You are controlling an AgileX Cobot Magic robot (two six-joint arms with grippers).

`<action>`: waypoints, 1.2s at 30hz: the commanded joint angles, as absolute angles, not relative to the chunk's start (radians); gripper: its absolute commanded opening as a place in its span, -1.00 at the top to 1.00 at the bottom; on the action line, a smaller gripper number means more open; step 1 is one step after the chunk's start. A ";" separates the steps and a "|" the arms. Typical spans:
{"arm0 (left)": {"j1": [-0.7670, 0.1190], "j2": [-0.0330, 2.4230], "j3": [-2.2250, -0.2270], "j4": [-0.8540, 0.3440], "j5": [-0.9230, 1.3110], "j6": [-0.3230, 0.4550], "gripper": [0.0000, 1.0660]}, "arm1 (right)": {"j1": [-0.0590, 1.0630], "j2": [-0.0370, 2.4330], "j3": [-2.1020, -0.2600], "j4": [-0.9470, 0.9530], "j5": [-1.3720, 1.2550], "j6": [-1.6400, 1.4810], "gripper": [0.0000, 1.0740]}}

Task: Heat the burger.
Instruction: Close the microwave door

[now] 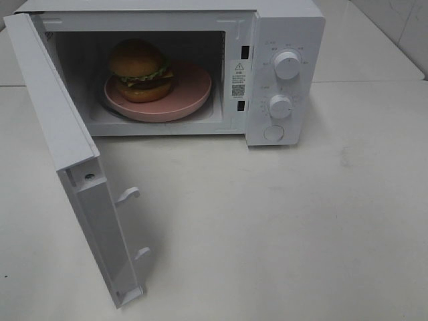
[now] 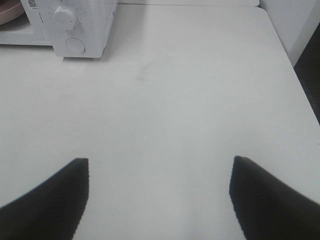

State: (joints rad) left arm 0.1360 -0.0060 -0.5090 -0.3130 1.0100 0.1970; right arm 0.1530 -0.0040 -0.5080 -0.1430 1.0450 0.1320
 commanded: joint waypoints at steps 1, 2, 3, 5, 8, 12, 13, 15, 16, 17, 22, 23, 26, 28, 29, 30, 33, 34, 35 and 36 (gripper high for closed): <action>0.140 -0.005 -0.529 -0.330 0.939 0.194 -0.83 | 0.147 -0.031 -0.508 -0.145 1.038 0.138 -0.40; 0.140 0.011 -0.529 -0.330 0.914 0.194 -0.81 | 0.147 -0.031 -0.508 -0.145 1.038 0.138 -0.40; 0.140 0.023 -0.529 -0.330 0.900 0.194 -0.78 | 0.147 -0.031 -0.508 -0.145 1.038 0.138 -0.40; 0.140 0.048 -0.529 -0.332 0.869 0.195 -0.71 | 0.147 -0.031 -0.508 -0.145 1.038 0.138 -0.40; 0.140 0.089 -0.529 -0.335 0.808 0.195 -0.51 | 0.147 -0.031 -0.508 -0.145 1.038 0.138 -0.40; 0.140 0.138 -0.529 -0.336 0.757 0.195 -0.22 | 0.147 -0.031 -0.508 -0.145 1.038 0.138 -0.40; 0.140 0.178 -0.529 -0.334 0.737 0.196 0.01 | 0.147 -0.031 -0.508 -0.145 1.038 0.138 -0.40; 0.140 0.199 -0.529 -0.333 0.729 0.196 0.16 | 0.147 -0.031 -0.508 -0.145 1.038 0.138 -0.40; 0.140 0.239 -0.529 -0.333 0.717 0.196 0.43 | 0.147 -0.031 -0.508 -0.145 1.038 0.138 -0.40; 0.140 0.257 -0.529 -0.333 0.709 0.196 0.59 | 0.147 -0.031 -0.508 -0.145 1.038 0.138 -0.40; 0.140 0.373 -0.529 -0.313 0.671 0.208 1.00 | 0.147 -0.031 -0.508 -0.145 1.038 0.138 -0.40; 0.140 0.397 -0.529 -0.295 0.660 0.213 1.00 | 0.147 -0.031 -0.508 -0.145 1.038 0.138 -0.40; 0.140 0.458 -0.528 -0.233 0.617 0.216 1.00 | 0.147 -0.031 -0.508 -0.145 1.038 0.138 -0.40; 0.140 0.490 -0.517 -0.211 0.552 0.216 1.00 | 0.147 -0.031 -0.508 -0.145 1.038 0.138 -0.40; 0.140 0.506 -0.506 -0.208 0.509 0.218 1.00 | 0.147 -0.031 -0.508 -0.145 1.038 0.138 -0.40; 0.140 0.506 -0.506 -0.208 0.509 0.218 1.00 | 0.147 -0.031 -0.508 -0.145 1.038 0.138 -0.40; 0.140 0.566 -0.447 -0.213 0.340 0.244 1.00 | 0.147 -0.031 -0.508 -0.145 1.038 0.138 -0.40; 0.140 0.581 -0.431 -0.215 0.304 0.250 1.00 | 0.147 -0.031 -0.508 -0.145 1.038 0.138 -0.40; 0.140 0.581 -0.431 -0.215 0.304 0.250 1.00 | 0.147 -0.031 -0.508 -0.145 1.038 0.138 -0.40; 0.140 0.611 -0.402 -0.217 0.248 0.250 1.00 | 0.147 -0.031 -0.508 -0.145 1.038 0.138 -0.40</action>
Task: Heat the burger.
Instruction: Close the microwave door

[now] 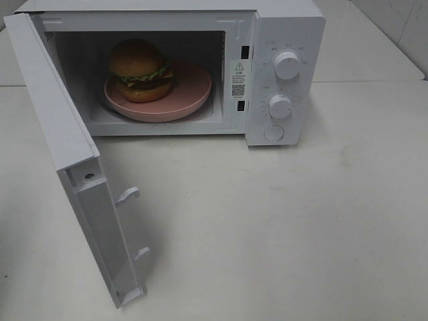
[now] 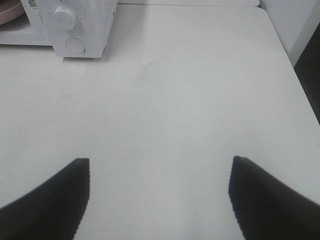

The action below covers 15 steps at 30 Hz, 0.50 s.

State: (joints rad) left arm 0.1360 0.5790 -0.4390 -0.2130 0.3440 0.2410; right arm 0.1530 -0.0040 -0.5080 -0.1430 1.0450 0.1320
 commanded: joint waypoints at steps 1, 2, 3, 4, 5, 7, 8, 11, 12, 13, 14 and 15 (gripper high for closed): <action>0.140 0.627 -0.392 -0.217 0.228 0.250 1.00 | 0.147 -0.031 -0.508 -0.145 1.038 0.138 -0.40; 0.140 0.659 -0.366 -0.217 0.177 0.250 1.00 | 0.147 -0.031 -0.508 -0.145 1.038 0.138 -0.40; 0.140 0.659 -0.366 -0.217 0.177 0.250 1.00 | 0.147 -0.031 -0.508 -0.145 1.038 0.138 -0.40; 0.140 0.672 -0.356 -0.217 0.141 0.250 1.00 | 0.147 -0.031 -0.508 -0.145 1.038 0.138 -0.40; 0.140 0.700 -0.329 -0.216 0.054 0.262 1.00 | 0.147 -0.031 -0.508 -0.145 1.038 0.138 -0.40; 0.140 0.716 -0.315 -0.216 0.009 0.268 1.00 | 0.147 -0.031 -0.508 -0.145 1.038 0.138 -0.40; 0.140 0.716 -0.315 -0.216 0.009 0.268 1.00 | 0.147 -0.031 -0.508 -0.145 1.038 0.138 -0.40; 0.140 0.768 -0.285 -0.215 -0.092 0.280 1.00 | 0.147 -0.031 -0.508 -0.145 1.038 0.138 -0.40; 0.140 0.798 -0.274 -0.215 -0.141 0.280 1.00 | 0.147 -0.031 -0.508 -0.145 1.038 0.138 -0.40; 0.140 0.814 -0.271 -0.215 -0.161 0.279 1.00 | 0.147 -0.031 -0.508 -0.145 1.038 0.138 -0.40; 0.140 0.814 -0.271 -0.215 -0.161 0.279 1.00 | 0.147 -0.031 -0.508 -0.145 1.038 0.138 -0.40; 0.140 0.844 -0.271 -0.199 -0.197 0.279 1.00 | 0.147 -0.031 -0.508 -0.145 1.038 0.138 -0.40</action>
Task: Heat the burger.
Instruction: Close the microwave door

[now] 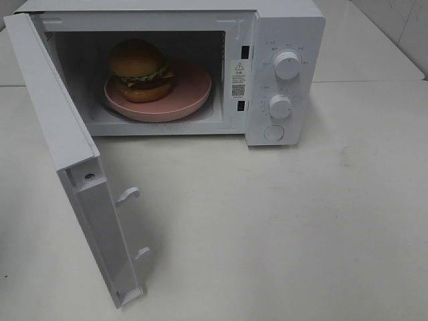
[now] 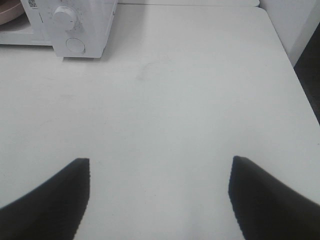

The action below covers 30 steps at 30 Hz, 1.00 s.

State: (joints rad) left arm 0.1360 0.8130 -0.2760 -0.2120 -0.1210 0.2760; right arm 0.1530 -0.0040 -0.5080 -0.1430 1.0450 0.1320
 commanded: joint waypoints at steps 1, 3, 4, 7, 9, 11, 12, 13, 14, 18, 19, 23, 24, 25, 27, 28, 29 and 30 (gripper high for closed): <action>0.140 0.873 -0.271 -0.169 -0.238 0.278 1.00 | 0.147 -0.031 -0.508 -0.145 1.038 0.138 -0.40; 0.140 0.890 -0.271 -0.144 -0.260 0.271 1.00 | 0.147 -0.031 -0.508 -0.145 1.038 0.138 -0.40; 0.140 0.929 -0.271 -0.088 -0.304 0.234 1.00 | 0.147 -0.031 -0.508 -0.145 1.038 0.138 -0.40; 0.140 0.989 -0.271 0.028 -0.379 0.119 1.00 | 0.147 -0.031 -0.508 -0.145 1.038 0.138 -0.40; 0.140 1.007 -0.271 0.068 -0.404 0.066 1.00 | 0.147 -0.031 -0.508 -0.145 1.038 0.138 -0.40; 0.140 1.055 -0.271 0.169 -0.440 -0.024 1.00 | 0.147 -0.031 -0.508 -0.145 1.038 0.138 -0.40; 0.140 1.079 -0.271 0.226 -0.458 -0.070 1.00 | 0.147 -0.031 -0.508 -0.145 1.038 0.138 -0.40; 0.140 1.121 -0.271 0.329 -0.495 -0.145 1.00 | 0.147 -0.031 -0.508 -0.145 1.038 0.138 -0.40; 0.140 1.121 -0.271 0.329 -0.495 -0.145 1.00 | 0.147 -0.031 -0.508 -0.145 1.038 0.138 -0.40; 0.140 1.218 -0.271 0.556 -0.669 -0.276 1.00 | 0.147 -0.031 -0.508 -0.145 1.038 0.138 -0.40; 0.140 1.218 -0.271 0.556 -0.669 -0.276 1.00 | 0.147 -0.031 -0.508 -0.145 1.038 0.138 -0.40; 0.140 1.303 -0.271 0.646 -0.820 -0.278 1.00 | 0.147 -0.031 -0.508 -0.145 1.038 0.138 -0.40; 0.140 1.340 -0.271 0.648 -0.875 -0.278 1.00 | 0.147 -0.031 -0.508 -0.145 1.038 0.138 -0.40; 0.140 1.340 -0.271 0.648 -0.875 -0.278 1.00 | 0.147 -0.031 -0.508 -0.145 1.038 0.138 -0.40; 0.133 1.392 -0.272 0.646 -0.940 -0.278 1.00 | 0.147 -0.031 -0.508 -0.145 1.038 0.138 -0.40; 0.133 1.392 -0.272 0.646 -0.940 -0.278 1.00 | 0.147 -0.031 -0.508 -0.145 1.038 0.138 -0.40; 0.110 1.421 -0.280 0.646 -0.959 -0.278 1.00 | 0.147 -0.031 -0.508 -0.145 1.038 0.138 -0.40; 0.095 1.433 -0.287 0.643 -0.962 -0.278 1.00 | 0.147 -0.031 -0.508 -0.145 1.038 0.138 -0.40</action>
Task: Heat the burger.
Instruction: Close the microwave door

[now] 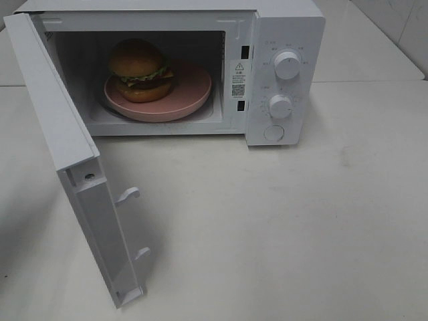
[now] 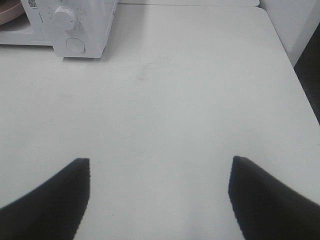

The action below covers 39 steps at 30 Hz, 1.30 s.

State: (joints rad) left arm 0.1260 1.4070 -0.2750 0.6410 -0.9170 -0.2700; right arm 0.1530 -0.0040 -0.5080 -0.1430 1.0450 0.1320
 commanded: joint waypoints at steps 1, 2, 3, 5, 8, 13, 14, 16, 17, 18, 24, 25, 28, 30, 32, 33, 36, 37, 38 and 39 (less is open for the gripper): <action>0.095 1.433 -0.287 0.643 -0.962 -0.278 1.00 | 0.147 -0.031 -0.508 -0.145 1.038 0.138 -0.40; 0.054 1.465 -0.301 0.634 -0.963 -0.275 1.00 | 0.147 -0.031 -0.508 -0.145 1.038 0.138 -0.40; 0.054 1.465 -0.301 0.634 -0.963 -0.275 1.00 | 0.147 -0.031 -0.508 -0.145 1.038 0.138 -0.40; -0.006 1.511 -0.321 0.605 -0.963 -0.260 1.00 | 0.147 -0.031 -0.508 -0.145 1.038 0.138 -0.40; -0.067 1.556 -0.341 0.557 -0.966 -0.239 1.00 | 0.147 -0.031 -0.508 -0.145 1.038 0.138 -0.40; -0.150 1.603 -0.366 0.455 -0.969 -0.208 1.00 | 0.147 -0.031 -0.508 -0.145 1.038 0.138 -0.40; -0.190 1.623 -0.376 0.406 -0.972 -0.195 1.00 | 0.147 -0.031 -0.508 -0.145 1.038 0.138 -0.40; -0.224 1.641 -0.388 0.366 -0.972 -0.184 1.00 | 0.147 -0.031 -0.508 -0.145 1.038 0.138 -0.40; -0.242 1.651 -0.396 0.346 -0.971 -0.181 1.00 | 0.147 -0.031 -0.508 -0.145 1.038 0.138 -0.40; -0.242 1.651 -0.396 0.346 -0.971 -0.181 1.00 | 0.147 -0.031 -0.508 -0.145 1.038 0.138 -0.40; -0.334 1.696 -0.453 0.241 -0.968 -0.154 1.00 | 0.147 -0.031 -0.508 -0.145 1.038 0.138 -0.40; -0.361 1.712 -0.475 0.200 -0.967 -0.154 1.00 | 0.147 -0.031 -0.508 -0.145 1.038 0.138 -0.40; -0.406 1.735 -0.514 0.116 -0.963 -0.127 1.00 | 0.147 -0.031 -0.508 -0.145 1.038 0.138 -0.40; -0.440 1.752 -0.539 0.053 -0.960 -0.107 1.00 | 0.147 -0.031 -0.508 -0.145 1.038 0.138 -0.40; -0.455 1.761 -0.555 0.019 -0.960 -0.102 1.00 | 0.147 -0.031 -0.508 -0.145 1.038 0.138 -0.40; -0.481 1.780 -0.583 -0.029 -0.957 -0.094 1.00 | 0.147 -0.031 -0.508 -0.145 1.038 0.138 -0.40; -0.520 1.809 -0.638 -0.091 -0.918 -0.090 1.00 | 0.147 -0.031 -0.508 -0.145 1.038 0.138 -0.40; -0.545 1.827 -0.671 -0.123 -0.901 -0.078 1.00 | 0.147 -0.031 -0.508 -0.145 1.038 0.138 -0.40; -0.545 1.827 -0.671 -0.123 -0.901 -0.078 1.00 | 0.147 -0.031 -0.508 -0.145 1.038 0.138 -0.40; -0.556 1.837 -0.688 -0.140 -0.896 -0.067 1.00 | 0.147 -0.031 -0.508 -0.145 1.038 0.138 -0.40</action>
State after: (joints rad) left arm -0.5230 1.8160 -0.6420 -0.0850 -0.9140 -0.0890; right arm 0.1530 -0.0040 -0.5080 -0.1430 1.0450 0.1320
